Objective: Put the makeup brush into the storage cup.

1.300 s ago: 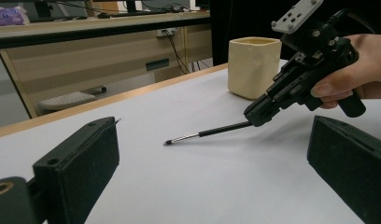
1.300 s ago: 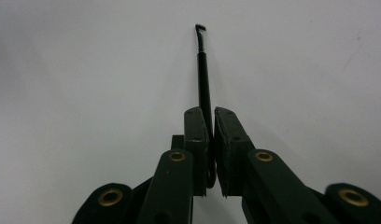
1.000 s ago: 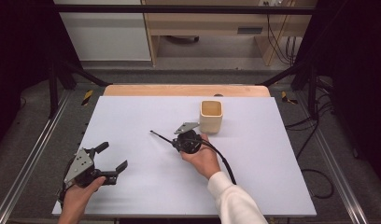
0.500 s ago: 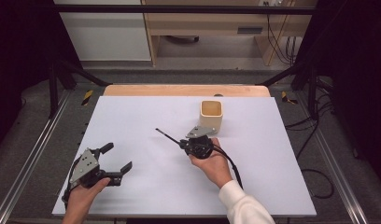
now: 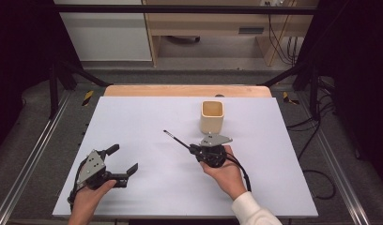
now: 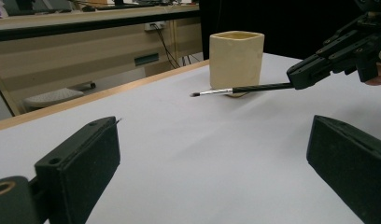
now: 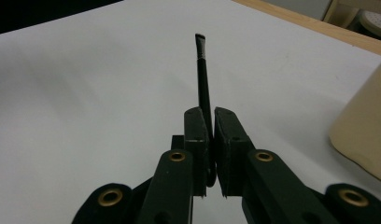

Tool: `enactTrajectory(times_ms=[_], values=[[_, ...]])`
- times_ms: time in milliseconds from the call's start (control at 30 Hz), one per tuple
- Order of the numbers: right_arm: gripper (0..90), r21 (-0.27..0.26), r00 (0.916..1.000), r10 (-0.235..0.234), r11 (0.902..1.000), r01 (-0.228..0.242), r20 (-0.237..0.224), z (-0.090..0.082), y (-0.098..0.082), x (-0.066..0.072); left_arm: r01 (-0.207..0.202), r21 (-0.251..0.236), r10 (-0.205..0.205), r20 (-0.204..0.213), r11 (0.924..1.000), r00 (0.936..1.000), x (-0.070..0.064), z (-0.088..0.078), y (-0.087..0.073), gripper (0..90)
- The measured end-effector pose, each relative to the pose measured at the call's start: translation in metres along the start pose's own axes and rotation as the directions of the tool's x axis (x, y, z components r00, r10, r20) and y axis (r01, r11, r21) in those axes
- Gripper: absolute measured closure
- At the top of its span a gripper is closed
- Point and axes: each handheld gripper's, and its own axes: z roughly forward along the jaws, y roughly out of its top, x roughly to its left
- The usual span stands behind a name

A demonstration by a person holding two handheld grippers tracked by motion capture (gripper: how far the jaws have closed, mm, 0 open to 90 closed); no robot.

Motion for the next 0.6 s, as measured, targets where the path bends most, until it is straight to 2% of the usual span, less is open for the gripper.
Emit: enactTrajectory(times_ms=[333, 600], values=[[83.9, -0.042, 0.9994, 0.029, 0.9987, -0.028, 0.021, -0.023, -0.017, -0.009, -0.008, 0.011, 0.008, 0.020, 0.9999, 0.9998, -0.012, 0.008, 0.001, 2.2], [83.9, -0.074, 0.9988, 0.040, 0.9966, -0.038, 0.029, -0.039, -0.022, -0.013, -0.010, 0.017, 0.010, 0.034, 0.9998, 0.9994, -0.019, 0.014, 0.001, 2.2]])
